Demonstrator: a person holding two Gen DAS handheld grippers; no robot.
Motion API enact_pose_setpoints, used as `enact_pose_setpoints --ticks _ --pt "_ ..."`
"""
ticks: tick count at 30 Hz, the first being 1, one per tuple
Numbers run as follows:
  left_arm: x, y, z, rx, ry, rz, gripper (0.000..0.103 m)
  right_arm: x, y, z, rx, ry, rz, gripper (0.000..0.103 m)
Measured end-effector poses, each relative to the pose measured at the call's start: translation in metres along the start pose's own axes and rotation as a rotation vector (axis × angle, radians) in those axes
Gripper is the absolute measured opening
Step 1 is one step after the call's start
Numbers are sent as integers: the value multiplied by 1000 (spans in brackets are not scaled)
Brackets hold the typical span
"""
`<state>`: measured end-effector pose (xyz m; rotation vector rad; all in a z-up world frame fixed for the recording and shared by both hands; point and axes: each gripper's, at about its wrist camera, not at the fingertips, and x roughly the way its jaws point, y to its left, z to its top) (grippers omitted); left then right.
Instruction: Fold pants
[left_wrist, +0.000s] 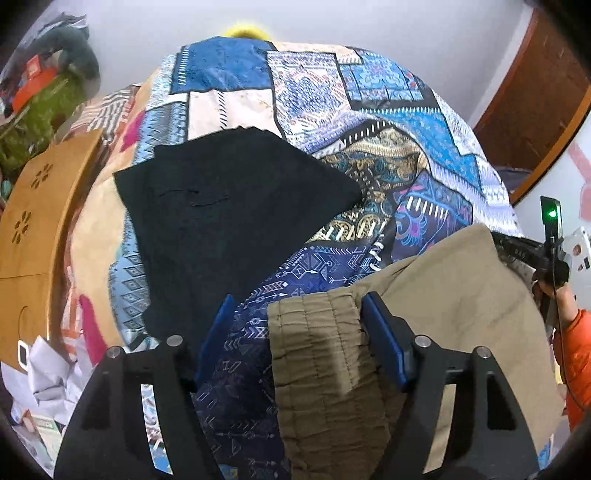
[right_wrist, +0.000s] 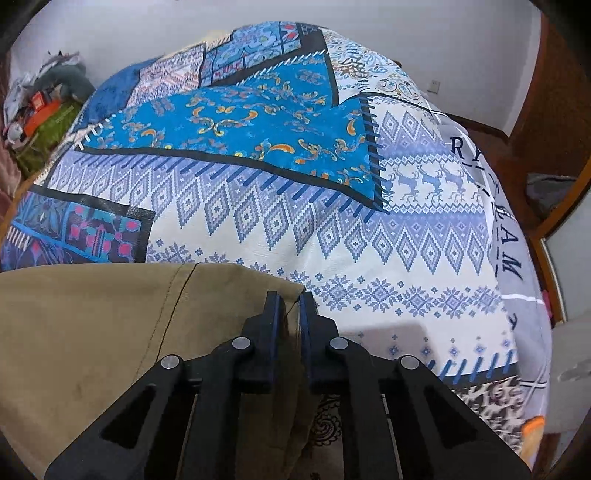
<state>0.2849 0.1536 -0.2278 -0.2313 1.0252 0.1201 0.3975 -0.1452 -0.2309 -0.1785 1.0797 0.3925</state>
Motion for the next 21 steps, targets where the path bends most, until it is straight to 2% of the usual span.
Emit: enact_pose_setpoints --ticks 3,5,9,10,12,14,17,21 --pt "-24 6 2 6 -73 90 73 -18 4 2 -19 3 -16 11" --pt "-35 11 6 4 -89 83 73 -38 10 0 -21 -41 4 12" --pt "-57 7 15 27 -120 57 73 -85 29 -4 -20 -115 102 17" --pt "-59 3 16 36 -124 48 75 -94 35 -3 -26 -129 124 21" --pt "-65 -8 18 61 -129 15 77 -114 54 -2 -47 -160 179 35" --pt "-65 -22 20 91 -120 -21 81 -127 74 0 -70 -183 207 57" --pt "-58 -44 19 150 -85 -53 83 -140 106 -3 -113 -192 270 70" --pt "-39 -67 11 225 -15 -59 84 -131 144 -11 -171 -118 349 73"
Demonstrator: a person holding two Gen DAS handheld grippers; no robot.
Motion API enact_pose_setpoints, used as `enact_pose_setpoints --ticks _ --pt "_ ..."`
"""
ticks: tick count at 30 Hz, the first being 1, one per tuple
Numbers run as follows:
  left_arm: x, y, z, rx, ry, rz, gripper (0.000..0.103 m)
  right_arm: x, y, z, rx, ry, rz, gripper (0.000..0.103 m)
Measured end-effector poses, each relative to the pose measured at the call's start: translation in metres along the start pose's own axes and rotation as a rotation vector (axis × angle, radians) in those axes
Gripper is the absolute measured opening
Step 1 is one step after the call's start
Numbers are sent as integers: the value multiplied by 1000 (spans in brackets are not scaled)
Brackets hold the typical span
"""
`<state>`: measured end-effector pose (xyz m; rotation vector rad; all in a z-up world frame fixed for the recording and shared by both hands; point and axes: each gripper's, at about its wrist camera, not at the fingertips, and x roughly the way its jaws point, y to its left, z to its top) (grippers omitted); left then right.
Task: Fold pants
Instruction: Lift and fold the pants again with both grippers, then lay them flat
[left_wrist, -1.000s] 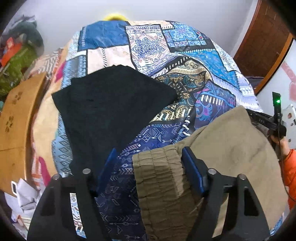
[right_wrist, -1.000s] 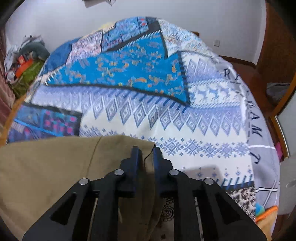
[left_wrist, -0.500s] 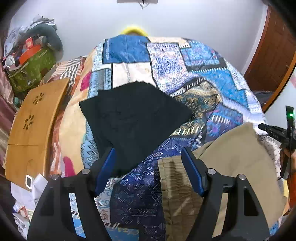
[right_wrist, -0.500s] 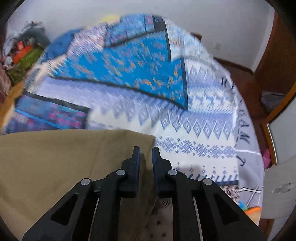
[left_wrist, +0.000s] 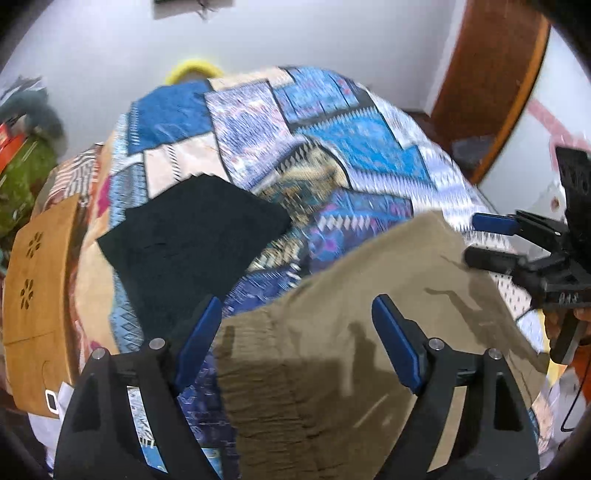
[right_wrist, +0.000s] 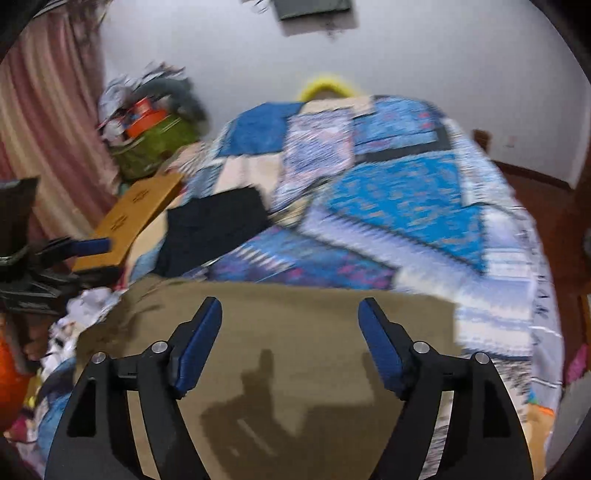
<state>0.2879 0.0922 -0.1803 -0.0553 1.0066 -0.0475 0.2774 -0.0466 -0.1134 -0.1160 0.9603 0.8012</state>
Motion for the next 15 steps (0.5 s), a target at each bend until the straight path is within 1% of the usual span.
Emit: enact_pose_setpoints --ticks 4,6,7,9,13,15 --pt "25 -7 -10 11 87 -11 84 32 17 -16 -24 129 40 73" --pt "39 -9 -19 37 153 -10 85 46 23 -28 -60 194 25 73" --pt "44 -10 -26 60 169 -4 89 48 24 -33 -74 210 18 73" --pt "39 -7 -35 60 126 19 95 44 18 -42 -57 217 24 73" --pt "30 4 -45 25 124 10 95 29 2 -58 -3 217 13 73" --pt "24 7 -51 16 115 23 95 19 -4 -69 33 200 0 73"
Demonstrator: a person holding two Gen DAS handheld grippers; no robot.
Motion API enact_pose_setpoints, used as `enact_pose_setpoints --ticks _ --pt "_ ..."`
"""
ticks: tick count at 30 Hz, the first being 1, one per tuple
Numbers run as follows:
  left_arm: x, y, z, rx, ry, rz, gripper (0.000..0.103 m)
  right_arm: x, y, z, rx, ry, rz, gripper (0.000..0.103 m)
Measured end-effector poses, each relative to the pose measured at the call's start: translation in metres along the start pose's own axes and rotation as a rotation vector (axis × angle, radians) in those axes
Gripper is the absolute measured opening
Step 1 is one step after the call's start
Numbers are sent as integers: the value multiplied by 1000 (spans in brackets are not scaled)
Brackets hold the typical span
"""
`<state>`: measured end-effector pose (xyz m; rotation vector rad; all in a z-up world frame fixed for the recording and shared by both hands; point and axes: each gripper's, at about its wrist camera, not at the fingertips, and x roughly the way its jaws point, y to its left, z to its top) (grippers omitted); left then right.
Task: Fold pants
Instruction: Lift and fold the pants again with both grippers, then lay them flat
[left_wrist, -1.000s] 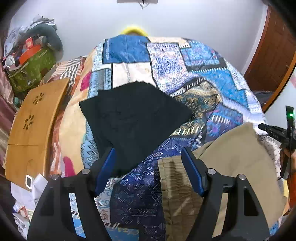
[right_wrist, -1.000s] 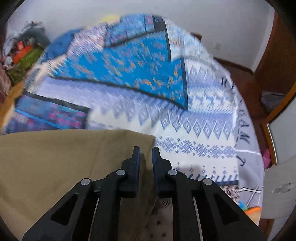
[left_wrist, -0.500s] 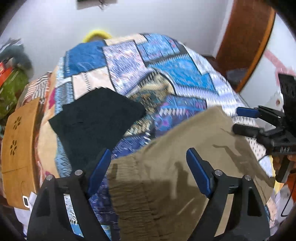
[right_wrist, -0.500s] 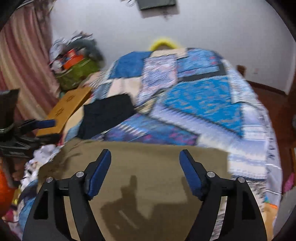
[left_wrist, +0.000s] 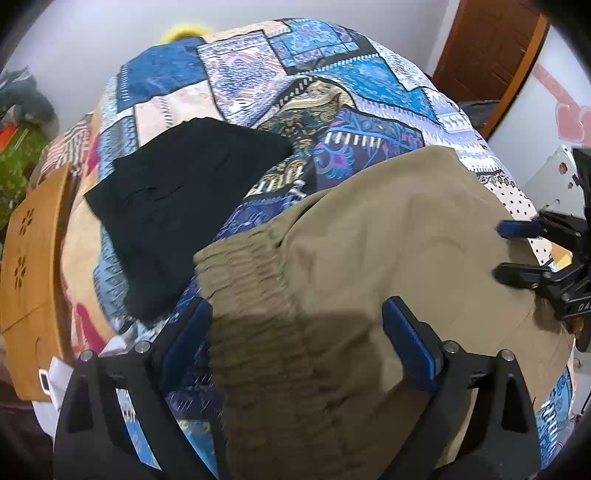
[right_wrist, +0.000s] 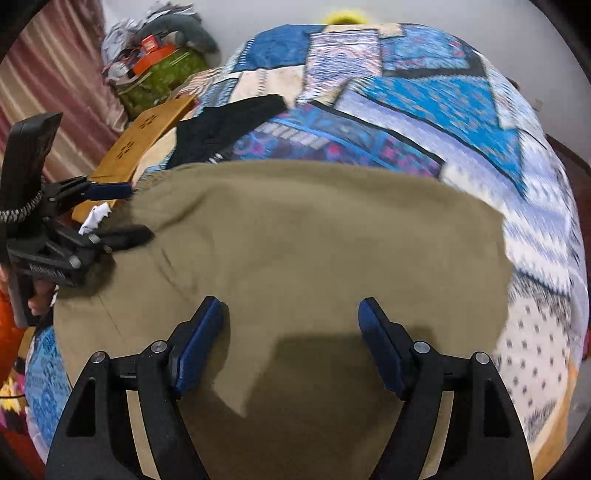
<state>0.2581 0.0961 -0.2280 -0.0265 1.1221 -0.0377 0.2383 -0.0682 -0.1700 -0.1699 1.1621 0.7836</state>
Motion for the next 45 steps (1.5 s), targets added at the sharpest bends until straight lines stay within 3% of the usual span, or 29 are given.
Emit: enact_pose_setpoints --ticks 9,20,28,32,38,42,45 --pt "-25 -3 -32 53 -48 108 95 -35 -16 -48 113 -48 -42 73" --pt "-46 5 -62 -27 -69 90 95 -69 -32 -113 259 -120 -84 73" --pt "-70 3 -79 12 -107 127 96 -82 -18 -124 244 -156 -124 73" --pt "-87 13 -81 -57 -117 137 96 -90 -10 -122 207 -172 -160 73" --pt "-110 23 -80 -216 -136 -47 96 -108 15 -95 129 -261 -135 73" --pt "-111 8 -84 -236 -125 -112 96 -105 41 -76 66 -304 -80 74" --pt "-107 -4 -90 -223 -98 -144 96 -88 55 -69 32 -287 -69 74"
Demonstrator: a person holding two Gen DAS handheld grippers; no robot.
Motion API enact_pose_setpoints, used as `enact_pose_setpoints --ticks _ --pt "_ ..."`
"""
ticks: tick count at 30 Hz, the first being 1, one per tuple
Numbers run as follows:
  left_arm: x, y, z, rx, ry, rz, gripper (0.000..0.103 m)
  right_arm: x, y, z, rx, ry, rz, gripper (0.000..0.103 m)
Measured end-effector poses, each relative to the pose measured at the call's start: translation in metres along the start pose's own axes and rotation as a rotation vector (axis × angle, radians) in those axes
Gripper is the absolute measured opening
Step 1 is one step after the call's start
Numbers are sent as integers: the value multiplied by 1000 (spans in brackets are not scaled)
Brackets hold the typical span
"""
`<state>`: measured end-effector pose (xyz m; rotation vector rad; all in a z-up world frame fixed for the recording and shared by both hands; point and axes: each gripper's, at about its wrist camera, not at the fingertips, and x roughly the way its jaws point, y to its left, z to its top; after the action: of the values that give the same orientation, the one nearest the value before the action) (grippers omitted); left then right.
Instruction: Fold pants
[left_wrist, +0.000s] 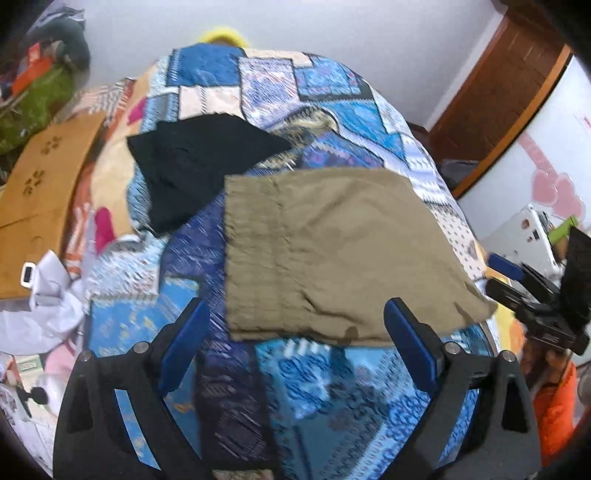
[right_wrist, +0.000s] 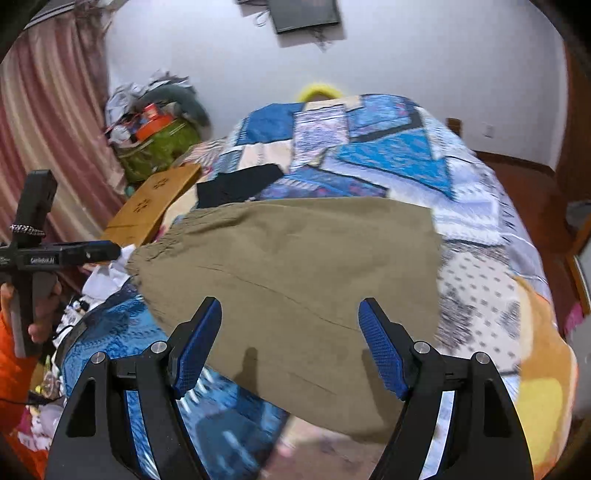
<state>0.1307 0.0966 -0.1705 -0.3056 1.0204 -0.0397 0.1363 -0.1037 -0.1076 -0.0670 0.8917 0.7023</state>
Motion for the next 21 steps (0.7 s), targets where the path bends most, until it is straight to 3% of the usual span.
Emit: enact_pose_setpoints --ticks 7,10,16,21 --pt "21 -2 -19 -52 103 -108 96 45 4 -20 7 163 40 74" --pt "36 2 -24 -101 161 -174 96 40 5 -24 -4 149 51 74" --pt "48 1 -21 -134 174 -221 102 39 7 -27 -3 141 67 76" --pt "62 22 -5 -285 197 -311 102 38 7 -29 4 124 74 77"
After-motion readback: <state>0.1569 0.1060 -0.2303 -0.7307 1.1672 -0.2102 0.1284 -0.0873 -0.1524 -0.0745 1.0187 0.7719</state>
